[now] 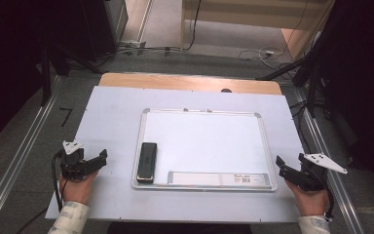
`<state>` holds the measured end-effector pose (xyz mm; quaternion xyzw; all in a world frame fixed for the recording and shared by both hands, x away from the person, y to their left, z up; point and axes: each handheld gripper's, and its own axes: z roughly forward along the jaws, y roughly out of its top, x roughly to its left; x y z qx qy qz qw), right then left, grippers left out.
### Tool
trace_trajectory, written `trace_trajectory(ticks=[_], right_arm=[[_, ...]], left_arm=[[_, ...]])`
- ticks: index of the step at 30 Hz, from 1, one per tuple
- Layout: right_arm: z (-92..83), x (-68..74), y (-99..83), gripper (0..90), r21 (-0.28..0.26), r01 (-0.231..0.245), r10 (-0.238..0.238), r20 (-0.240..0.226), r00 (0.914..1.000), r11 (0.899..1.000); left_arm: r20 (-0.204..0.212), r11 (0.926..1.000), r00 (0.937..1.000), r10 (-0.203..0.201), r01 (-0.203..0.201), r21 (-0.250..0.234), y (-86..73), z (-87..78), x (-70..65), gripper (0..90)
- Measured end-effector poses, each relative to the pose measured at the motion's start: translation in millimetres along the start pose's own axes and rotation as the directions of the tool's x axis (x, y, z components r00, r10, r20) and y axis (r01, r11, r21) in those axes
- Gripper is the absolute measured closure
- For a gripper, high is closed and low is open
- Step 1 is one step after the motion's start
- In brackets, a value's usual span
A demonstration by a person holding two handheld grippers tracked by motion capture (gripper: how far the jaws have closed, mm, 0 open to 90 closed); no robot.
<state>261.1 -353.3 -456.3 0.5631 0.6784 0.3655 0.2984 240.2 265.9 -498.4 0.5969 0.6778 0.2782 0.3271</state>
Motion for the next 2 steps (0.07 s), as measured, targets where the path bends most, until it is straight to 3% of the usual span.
trace_trajectory(ticks=[2], right_arm=[[0.1,0.3,0.0,16.6,0.002,0.0,0.0,-0.002,1.0,1.0]], left_arm=[[0.008,1.0,1.0,-0.002,0.002,0.004,-2.3,1.8,-1.4,19.3]])
